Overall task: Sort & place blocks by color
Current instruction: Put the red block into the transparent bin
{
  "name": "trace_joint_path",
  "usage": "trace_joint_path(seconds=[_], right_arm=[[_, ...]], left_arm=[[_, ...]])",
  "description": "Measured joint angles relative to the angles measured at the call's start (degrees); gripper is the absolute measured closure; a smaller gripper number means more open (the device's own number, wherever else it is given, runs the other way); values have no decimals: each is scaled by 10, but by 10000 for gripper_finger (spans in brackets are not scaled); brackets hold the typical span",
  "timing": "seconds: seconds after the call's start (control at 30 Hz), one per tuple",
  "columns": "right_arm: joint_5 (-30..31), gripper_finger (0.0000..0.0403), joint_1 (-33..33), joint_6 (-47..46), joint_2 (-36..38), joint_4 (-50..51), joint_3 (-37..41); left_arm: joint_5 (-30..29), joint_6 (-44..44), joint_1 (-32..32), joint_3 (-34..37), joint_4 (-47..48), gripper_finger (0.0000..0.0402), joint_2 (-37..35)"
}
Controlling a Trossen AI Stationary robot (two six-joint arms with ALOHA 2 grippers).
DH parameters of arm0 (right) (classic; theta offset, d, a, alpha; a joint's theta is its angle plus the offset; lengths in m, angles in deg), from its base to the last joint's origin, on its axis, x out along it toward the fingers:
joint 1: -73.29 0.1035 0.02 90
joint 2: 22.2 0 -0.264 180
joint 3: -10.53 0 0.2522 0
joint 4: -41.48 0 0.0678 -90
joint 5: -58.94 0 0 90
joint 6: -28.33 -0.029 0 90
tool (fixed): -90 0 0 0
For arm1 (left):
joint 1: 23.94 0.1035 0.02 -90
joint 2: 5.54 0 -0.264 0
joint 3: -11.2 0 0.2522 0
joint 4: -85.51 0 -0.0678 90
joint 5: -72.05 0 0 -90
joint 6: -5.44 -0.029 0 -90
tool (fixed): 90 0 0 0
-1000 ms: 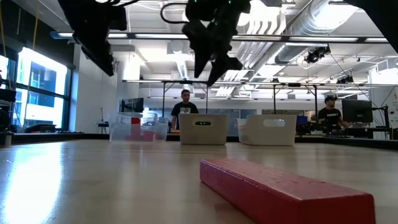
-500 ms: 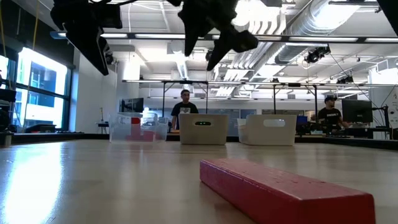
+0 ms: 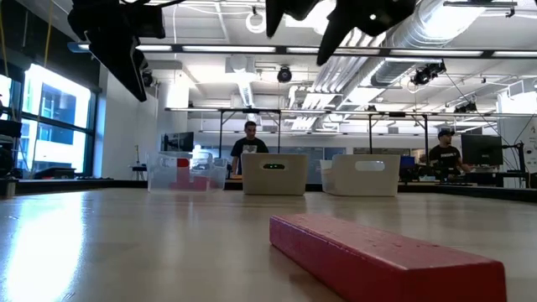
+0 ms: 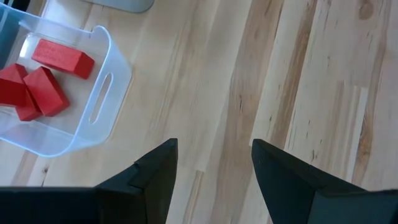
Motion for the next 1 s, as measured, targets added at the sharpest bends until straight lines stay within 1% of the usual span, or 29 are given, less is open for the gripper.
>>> trace_joint_path(seconds=[0.23, 0.47, 0.8, 1.0], right_arm=[[-16, 183, 48, -111, -16, -29, 0], [-18, 183, 80, -169, -46, -61, 0], [-44, 183, 93, -182, -114, -128, 0], [-48, 183, 93, -194, -137, -118, 0]], left_arm=[[0, -3, 0, 0, -3, 206, 0], [1, -3, 0, 0, -9, 206, 1], [3, -3, 0, 0, -13, 206, 1], [3, -3, 0, 0, -13, 206, 1]])
